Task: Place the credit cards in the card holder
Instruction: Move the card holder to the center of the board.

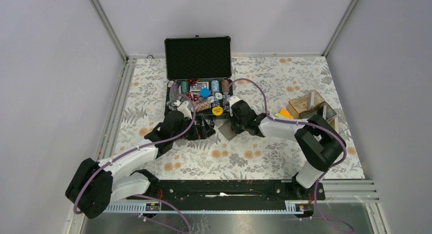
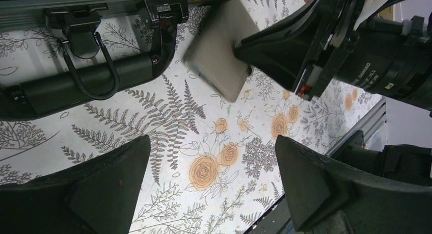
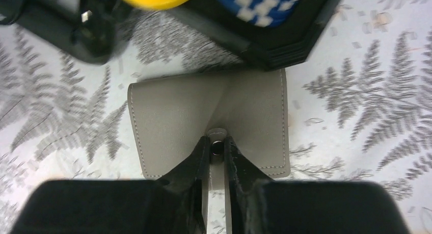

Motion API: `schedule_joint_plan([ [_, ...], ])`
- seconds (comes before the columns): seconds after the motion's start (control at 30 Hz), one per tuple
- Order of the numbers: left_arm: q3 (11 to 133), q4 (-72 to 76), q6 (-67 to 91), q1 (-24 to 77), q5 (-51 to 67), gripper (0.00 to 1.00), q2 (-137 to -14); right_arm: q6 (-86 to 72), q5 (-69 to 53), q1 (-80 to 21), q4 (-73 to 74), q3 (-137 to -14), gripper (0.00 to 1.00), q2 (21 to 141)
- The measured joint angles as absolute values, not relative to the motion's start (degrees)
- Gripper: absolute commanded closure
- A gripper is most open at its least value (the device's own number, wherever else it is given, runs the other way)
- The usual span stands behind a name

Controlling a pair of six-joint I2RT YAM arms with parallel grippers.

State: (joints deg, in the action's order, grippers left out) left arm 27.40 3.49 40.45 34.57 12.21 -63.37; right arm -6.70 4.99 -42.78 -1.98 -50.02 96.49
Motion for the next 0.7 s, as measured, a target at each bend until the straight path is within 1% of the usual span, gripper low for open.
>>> schedule_joint_plan([
  [0.17,25.1,4.6,39.4,34.6,12.9,0.01,-60.5,-8.4,-1.6,-45.0,-2.6,-46.8,1.0,93.3],
  [0.33,20.4,9.2,40.7,34.6,13.8,0.01,-59.9,-9.6,-8.8,-47.3,-2.9,-40.8,1.0,87.4],
  [0.5,16.7,12.6,43.4,34.9,15.6,0.02,-61.6,-11.8,-12.3,-49.8,-3.3,-34.7,1.0,80.7],
  [0.57,16.4,14.3,44.4,35.7,16.5,0.05,-63.2,-13.4,-13.1,-50.3,-4.4,-31.9,1.0,78.0],
  [0.67,16.3,18.0,46.2,37.6,18.2,0.14,-66.8,-16.8,-13.1,-50.8,-8.6,-26.9,1.0,74.4],
  [0.7,16.3,19.2,46.8,38.2,18.7,0.14,-68.2,-17.9,-13.1,-50.9,-10.0,-25.4,1.0,73.3],
])
